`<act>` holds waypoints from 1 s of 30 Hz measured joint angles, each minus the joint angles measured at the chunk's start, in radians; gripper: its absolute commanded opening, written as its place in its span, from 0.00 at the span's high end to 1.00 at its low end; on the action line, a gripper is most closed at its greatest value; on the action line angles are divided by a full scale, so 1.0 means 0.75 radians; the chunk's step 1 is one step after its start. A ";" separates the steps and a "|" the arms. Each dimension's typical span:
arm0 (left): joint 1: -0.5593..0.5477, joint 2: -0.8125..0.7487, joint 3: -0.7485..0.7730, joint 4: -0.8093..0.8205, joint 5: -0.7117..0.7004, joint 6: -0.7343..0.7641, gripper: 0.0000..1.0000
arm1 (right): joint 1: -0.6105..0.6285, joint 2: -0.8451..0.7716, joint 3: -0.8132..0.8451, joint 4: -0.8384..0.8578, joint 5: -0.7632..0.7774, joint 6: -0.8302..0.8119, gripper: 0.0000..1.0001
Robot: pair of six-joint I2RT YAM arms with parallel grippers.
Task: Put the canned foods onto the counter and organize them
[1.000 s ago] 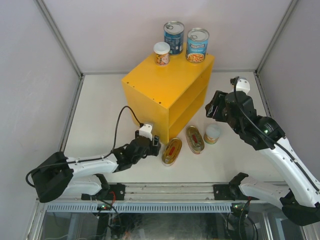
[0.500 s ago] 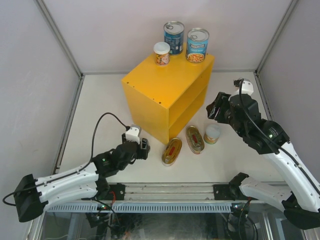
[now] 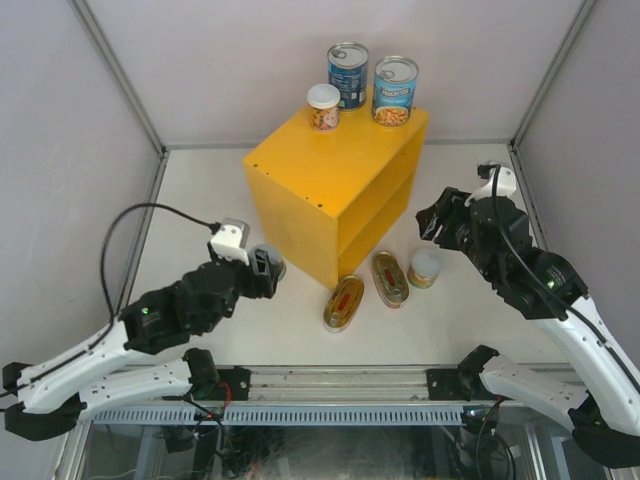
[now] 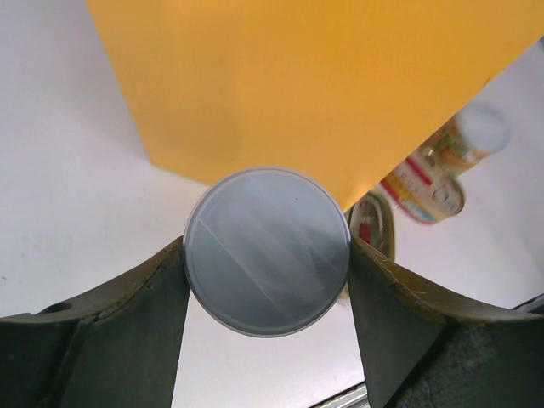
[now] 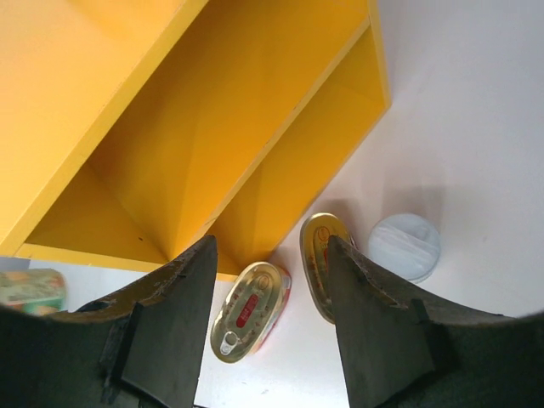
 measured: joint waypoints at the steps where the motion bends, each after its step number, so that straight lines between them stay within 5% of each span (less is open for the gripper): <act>1: -0.001 0.016 0.078 -0.036 -0.015 0.010 1.00 | 0.000 -0.005 0.000 0.005 -0.001 0.000 0.46; 18: -0.002 0.512 1.329 -0.347 -0.071 0.261 1.00 | 0.067 -0.022 0.016 0.038 -0.004 0.011 0.46; 30: 0.018 0.992 1.648 -0.376 0.074 0.393 1.00 | 0.087 0.068 0.151 0.047 0.002 0.010 0.46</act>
